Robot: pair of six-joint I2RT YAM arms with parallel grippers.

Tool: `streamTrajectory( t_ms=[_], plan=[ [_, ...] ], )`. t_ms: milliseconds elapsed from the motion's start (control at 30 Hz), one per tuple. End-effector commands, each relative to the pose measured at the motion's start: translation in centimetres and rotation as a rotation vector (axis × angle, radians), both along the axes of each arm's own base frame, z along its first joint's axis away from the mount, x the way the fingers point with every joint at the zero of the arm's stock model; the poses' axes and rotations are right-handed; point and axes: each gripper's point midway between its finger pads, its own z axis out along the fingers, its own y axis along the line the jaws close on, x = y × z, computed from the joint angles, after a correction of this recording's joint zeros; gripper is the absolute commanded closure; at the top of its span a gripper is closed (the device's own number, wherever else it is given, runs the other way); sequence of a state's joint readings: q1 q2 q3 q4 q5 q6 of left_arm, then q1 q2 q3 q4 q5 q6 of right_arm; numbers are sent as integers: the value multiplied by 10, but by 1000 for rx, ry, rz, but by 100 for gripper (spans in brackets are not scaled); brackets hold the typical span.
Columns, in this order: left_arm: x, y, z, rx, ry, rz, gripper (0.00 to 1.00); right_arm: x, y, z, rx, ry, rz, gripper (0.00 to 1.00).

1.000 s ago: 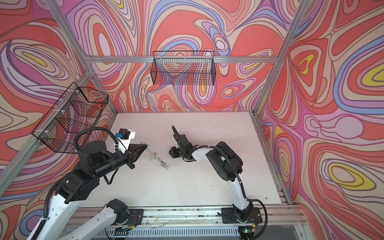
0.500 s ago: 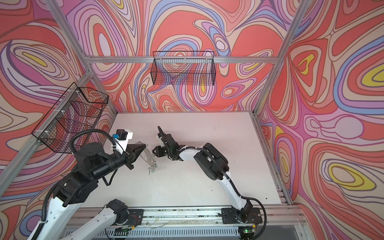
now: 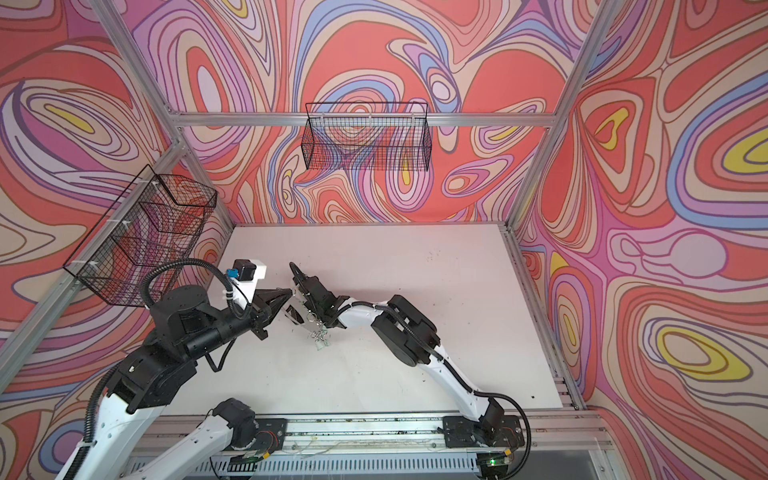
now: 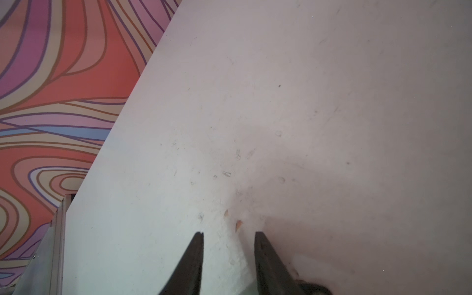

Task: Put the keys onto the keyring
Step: 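Lower the open right gripper over the key's metal end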

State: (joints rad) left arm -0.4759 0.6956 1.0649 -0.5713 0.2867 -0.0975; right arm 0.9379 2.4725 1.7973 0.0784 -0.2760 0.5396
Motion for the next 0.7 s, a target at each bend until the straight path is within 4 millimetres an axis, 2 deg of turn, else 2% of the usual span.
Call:
streamTrajectory(
  t_ms=[0, 100, 233, 367, 600, 667],
  plan=[
    [2, 1, 11, -19, -50, 6, 100, -7, -25, -47, -183, 49, -37, 64],
    [2, 1, 11, -17, -52, 7, 100, -16, -46, -63, -292, 68, -34, 64],
    [1, 0, 11, -21, -49, 1, 100, -31, -86, -70, -385, 62, -56, 64],
    [1, -2, 11, -27, -45, -10, 100, -33, -132, -65, -450, 61, -125, 65],
    [0, -12, 7, -54, -19, -63, 100, -19, -234, -49, -469, 95, -321, 65],
    [1, -14, 4, -53, -4, -67, 100, -15, -256, -41, -463, 88, -342, 65]
  ],
)
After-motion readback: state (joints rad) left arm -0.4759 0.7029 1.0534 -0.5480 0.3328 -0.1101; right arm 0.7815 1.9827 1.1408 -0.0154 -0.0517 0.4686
